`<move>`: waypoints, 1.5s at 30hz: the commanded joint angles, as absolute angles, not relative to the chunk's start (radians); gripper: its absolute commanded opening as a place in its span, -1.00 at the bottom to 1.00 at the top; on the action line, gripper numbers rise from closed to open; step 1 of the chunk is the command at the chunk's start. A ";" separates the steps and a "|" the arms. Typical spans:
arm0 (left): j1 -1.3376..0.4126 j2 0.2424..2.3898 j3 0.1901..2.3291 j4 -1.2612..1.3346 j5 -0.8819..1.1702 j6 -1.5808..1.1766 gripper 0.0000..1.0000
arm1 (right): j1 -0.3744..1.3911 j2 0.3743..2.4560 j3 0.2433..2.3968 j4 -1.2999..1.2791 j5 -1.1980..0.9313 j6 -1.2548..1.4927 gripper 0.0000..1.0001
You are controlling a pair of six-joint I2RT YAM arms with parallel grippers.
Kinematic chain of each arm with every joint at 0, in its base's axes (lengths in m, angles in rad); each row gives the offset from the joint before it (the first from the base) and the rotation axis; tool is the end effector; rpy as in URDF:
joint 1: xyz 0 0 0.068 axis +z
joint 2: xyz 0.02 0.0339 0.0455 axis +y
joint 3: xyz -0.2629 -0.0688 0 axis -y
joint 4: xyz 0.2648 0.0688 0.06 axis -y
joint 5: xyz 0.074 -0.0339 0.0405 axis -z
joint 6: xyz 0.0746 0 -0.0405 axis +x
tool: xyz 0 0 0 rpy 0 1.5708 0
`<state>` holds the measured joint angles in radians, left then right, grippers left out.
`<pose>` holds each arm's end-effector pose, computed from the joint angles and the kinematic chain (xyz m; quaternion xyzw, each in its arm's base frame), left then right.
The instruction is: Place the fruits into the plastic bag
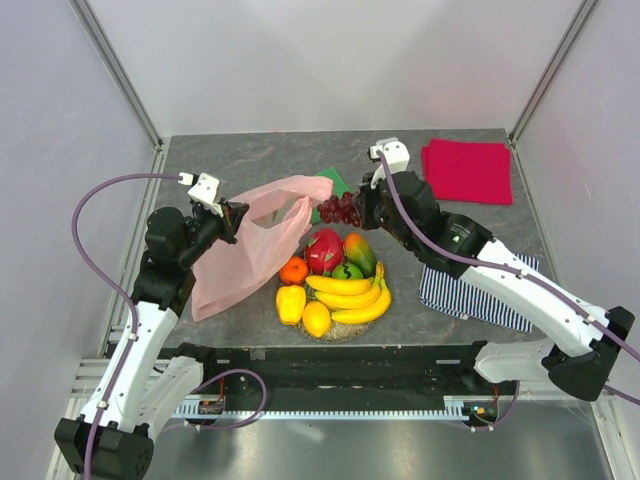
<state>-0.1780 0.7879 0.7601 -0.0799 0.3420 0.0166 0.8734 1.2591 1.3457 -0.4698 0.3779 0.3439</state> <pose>0.2361 -0.0679 0.3370 0.1844 0.7188 -0.1793 0.6459 0.2336 0.2360 0.3928 -0.1116 0.8132 0.1865 0.5399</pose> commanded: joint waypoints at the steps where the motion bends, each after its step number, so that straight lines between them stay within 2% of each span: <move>1: -0.172 0.779 0.788 -0.084 0.337 0.051 -0.97 | 0.876 1.247 1.469 -0.471 0.483 0.258 -1.00; 8: -0.173 0.796 0.792 -0.084 0.402 0.043 -0.97 | 0.877 1.302 1.623 -0.402 0.460 0.175 -1.00; 12: -0.175 0.798 0.793 -0.084 0.410 0.040 -0.97 | 0.877 1.327 1.644 -0.350 0.345 0.181 -1.00; 18: -0.175 0.798 0.793 -0.084 0.434 0.038 -0.97 | 0.891 1.400 1.625 -0.310 0.169 0.247 -1.00; 34: -0.176 0.810 0.795 -0.078 0.436 0.018 -0.97 | 0.945 1.434 1.487 -0.241 -0.026 0.345 -1.00; 39: -0.176 0.799 0.787 -0.054 0.550 0.025 -0.97 | 0.945 1.505 1.473 -0.233 -0.055 0.368 -1.00; 45: -0.179 0.798 0.781 -0.040 0.650 0.031 -0.97 | 0.943 1.606 1.563 -0.259 -0.026 0.344 -1.00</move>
